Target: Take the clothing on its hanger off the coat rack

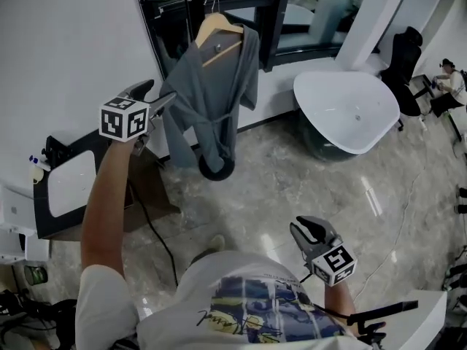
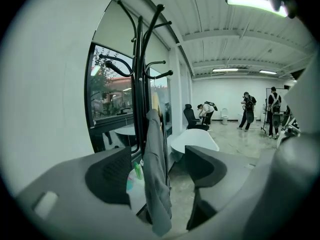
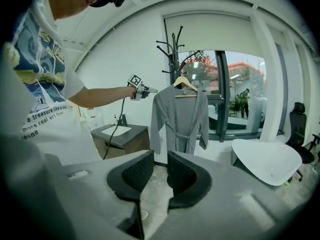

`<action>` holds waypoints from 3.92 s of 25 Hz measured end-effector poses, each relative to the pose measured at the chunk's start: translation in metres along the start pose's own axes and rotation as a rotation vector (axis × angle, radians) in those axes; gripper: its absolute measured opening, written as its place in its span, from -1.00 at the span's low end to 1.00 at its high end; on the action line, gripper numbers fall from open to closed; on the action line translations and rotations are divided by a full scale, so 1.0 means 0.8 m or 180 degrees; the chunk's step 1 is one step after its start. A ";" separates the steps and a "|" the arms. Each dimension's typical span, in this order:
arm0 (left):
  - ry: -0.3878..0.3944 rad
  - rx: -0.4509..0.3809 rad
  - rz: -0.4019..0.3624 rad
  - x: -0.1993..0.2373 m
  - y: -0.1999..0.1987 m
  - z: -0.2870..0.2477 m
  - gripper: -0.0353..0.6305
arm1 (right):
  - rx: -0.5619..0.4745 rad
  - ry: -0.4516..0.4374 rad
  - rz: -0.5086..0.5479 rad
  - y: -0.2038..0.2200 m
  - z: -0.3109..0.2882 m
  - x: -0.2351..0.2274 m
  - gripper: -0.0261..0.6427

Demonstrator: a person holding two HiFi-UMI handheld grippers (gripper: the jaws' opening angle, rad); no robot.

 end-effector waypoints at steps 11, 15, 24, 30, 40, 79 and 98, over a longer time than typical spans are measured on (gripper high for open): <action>0.0596 0.0343 -0.0022 0.026 0.003 -0.117 -0.09 | 0.0053 0.0442 -0.0202 -0.004 -0.045 0.025 -0.67; 0.0756 0.0344 0.0035 0.022 0.010 -0.129 -0.61 | 0.0073 0.0563 -0.0264 0.002 -0.040 0.031 -0.67; 0.0848 0.0153 0.0048 0.012 0.000 -0.121 -0.86 | 0.0125 0.0683 -0.0323 0.015 -0.018 0.036 -0.67; 0.0710 0.0210 0.0070 0.002 -0.007 -0.114 -0.88 | 0.0128 0.0676 -0.0337 0.027 -0.004 0.034 -0.67; 0.0763 0.0082 -0.0077 -0.033 -0.054 -0.094 -0.88 | 0.0058 0.0628 -0.0353 0.042 0.024 0.026 -0.67; 0.0933 -0.0059 -0.0195 -0.359 -0.017 0.147 -0.87 | 0.0032 -0.0140 -0.0041 0.113 0.146 -0.015 -0.72; 0.1097 -0.0071 -0.0303 -0.488 0.026 0.250 -0.87 | 0.0035 -0.0401 0.0146 0.121 0.137 -0.002 -0.76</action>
Point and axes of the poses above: the fingertips, and each gripper's own axes: z backward along the fingers, x to its left, y out of its underside, the point moved 1 cm from there along z, backward along the fingers
